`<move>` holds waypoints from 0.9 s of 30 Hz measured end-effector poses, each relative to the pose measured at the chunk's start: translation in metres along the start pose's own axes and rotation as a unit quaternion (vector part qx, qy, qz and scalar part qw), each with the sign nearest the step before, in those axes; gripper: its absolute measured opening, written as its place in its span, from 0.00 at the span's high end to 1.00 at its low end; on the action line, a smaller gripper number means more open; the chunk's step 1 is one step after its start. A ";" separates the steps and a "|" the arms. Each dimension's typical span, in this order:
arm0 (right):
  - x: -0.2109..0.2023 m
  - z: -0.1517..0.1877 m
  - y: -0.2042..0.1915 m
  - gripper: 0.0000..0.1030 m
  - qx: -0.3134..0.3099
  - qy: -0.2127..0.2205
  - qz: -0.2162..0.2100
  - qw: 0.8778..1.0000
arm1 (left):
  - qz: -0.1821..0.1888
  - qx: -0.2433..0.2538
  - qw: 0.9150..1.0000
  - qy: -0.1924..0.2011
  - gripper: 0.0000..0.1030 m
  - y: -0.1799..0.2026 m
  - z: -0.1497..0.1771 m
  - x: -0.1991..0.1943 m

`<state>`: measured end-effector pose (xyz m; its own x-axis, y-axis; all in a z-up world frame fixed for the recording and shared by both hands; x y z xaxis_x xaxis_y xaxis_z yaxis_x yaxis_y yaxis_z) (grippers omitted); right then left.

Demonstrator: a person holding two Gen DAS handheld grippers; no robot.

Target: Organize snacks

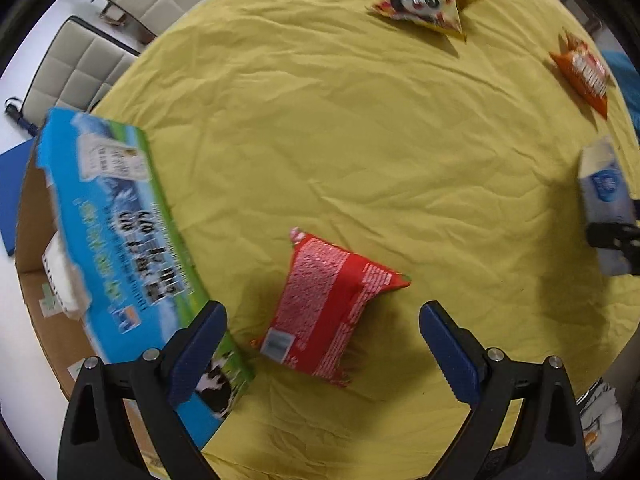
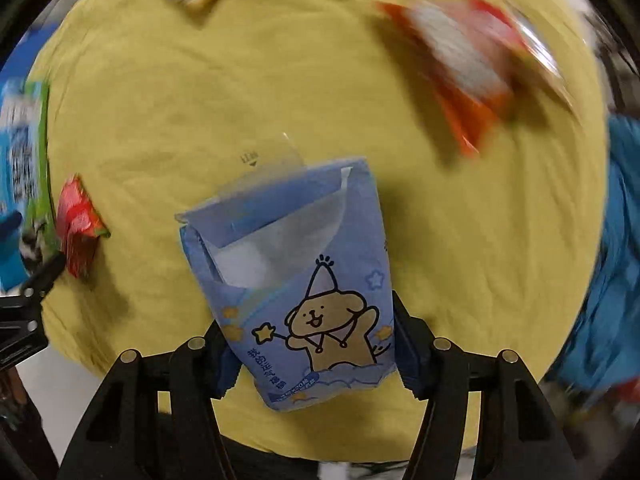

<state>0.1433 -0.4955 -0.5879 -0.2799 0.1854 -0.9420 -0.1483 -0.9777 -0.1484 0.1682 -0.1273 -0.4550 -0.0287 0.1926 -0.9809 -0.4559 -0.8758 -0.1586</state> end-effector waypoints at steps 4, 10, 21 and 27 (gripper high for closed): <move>-0.015 0.002 0.016 0.07 0.033 0.036 -0.040 0.998 | -0.018 0.012 0.999 -0.039 0.04 0.003 0.001 0.022; -0.070 -0.013 0.046 0.07 0.056 0.097 -0.053 0.992 | -0.019 0.002 0.993 -0.117 0.04 -0.006 0.011 0.060; -0.085 -0.077 0.097 0.09 0.295 0.119 -0.186 0.930 | 0.108 -0.136 0.981 -0.088 0.55 0.004 -0.002 0.055; -0.050 -0.099 0.072 0.51 0.305 0.086 -0.163 0.934 | 0.167 -0.186 0.966 -0.065 0.55 0.003 -0.016 0.052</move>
<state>0.2403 -0.5847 -0.5810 0.0228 0.3940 -0.9188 -0.7274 -0.6239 -0.2856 0.1793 -0.1265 -0.5078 -0.2408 -0.0963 -0.9658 -0.0513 -0.9924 0.1117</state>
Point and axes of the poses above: each gripper's, at about its wrist camera, not at the fingertips, and x roughly the way its jaws point, y to its right, z to its underside, the point moved 8 cm from there along x, roughly the way its jaws point, and after that the axes turned 1 degree about -y, right-handed, at the moved point
